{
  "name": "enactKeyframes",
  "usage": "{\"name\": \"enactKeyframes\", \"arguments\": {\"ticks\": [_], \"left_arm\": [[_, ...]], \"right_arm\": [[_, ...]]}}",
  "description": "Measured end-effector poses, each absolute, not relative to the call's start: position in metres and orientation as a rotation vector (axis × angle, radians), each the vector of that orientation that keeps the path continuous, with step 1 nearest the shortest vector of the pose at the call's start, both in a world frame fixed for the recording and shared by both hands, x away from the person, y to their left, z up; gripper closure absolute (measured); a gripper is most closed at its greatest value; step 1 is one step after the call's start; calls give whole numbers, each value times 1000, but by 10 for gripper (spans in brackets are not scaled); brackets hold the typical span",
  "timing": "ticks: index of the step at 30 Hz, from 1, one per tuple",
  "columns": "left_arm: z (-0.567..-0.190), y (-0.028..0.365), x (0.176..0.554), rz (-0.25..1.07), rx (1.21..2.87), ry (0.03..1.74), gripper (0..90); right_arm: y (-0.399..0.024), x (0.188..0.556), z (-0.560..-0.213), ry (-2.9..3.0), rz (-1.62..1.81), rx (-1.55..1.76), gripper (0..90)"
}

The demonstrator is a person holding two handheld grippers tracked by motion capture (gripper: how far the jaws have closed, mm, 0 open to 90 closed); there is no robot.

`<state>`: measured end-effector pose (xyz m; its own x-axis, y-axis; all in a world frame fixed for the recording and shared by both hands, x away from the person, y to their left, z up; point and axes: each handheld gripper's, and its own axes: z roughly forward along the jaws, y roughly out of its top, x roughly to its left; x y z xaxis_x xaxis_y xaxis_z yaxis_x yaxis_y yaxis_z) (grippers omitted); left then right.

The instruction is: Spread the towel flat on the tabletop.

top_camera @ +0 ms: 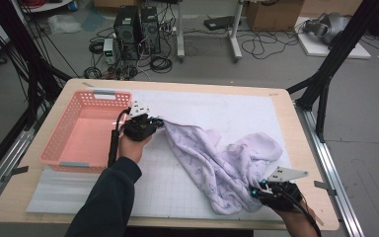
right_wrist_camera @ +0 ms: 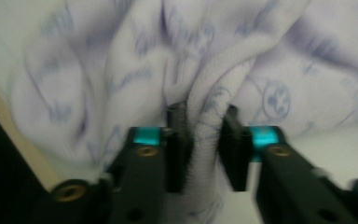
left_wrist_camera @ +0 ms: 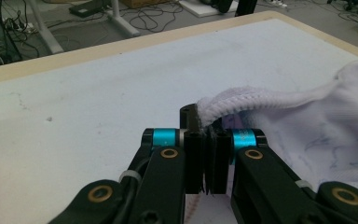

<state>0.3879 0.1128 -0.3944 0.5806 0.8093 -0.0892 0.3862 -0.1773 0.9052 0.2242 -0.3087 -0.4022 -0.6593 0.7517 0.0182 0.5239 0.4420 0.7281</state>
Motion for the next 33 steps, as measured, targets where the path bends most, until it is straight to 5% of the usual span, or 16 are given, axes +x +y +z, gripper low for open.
{"name": "enactKeyframes", "arguments": {"ticks": [5, 10, 16, 18, 21, 33], "left_arm": [[-402, 113, 387, 466, 1756, 987, 741], [-407, 120, 383, 455, 1726, 1027, 528], [-406, 122, 380, 448, 1732, 1018, 496], [-405, 120, 379, 457, 1738, 1003, 493], [-405, 119, 377, 461, 1750, 993, 486], [-403, 112, 373, 440, 1778, 965, 436]], "right_arm": [[-298, 252, -369, 2235, 1165, 976, 460], [-264, 306, -364, 2291, 1191, 879, 447], [-214, 359, -385, 2444, 1119, 838, 449], [-200, 373, -394, 2514, 1088, 846, 489], [-187, 388, -402, 2634, 993, 763, 830], [-259, 436, -374, 2200, 840, 1153, 855]]}}
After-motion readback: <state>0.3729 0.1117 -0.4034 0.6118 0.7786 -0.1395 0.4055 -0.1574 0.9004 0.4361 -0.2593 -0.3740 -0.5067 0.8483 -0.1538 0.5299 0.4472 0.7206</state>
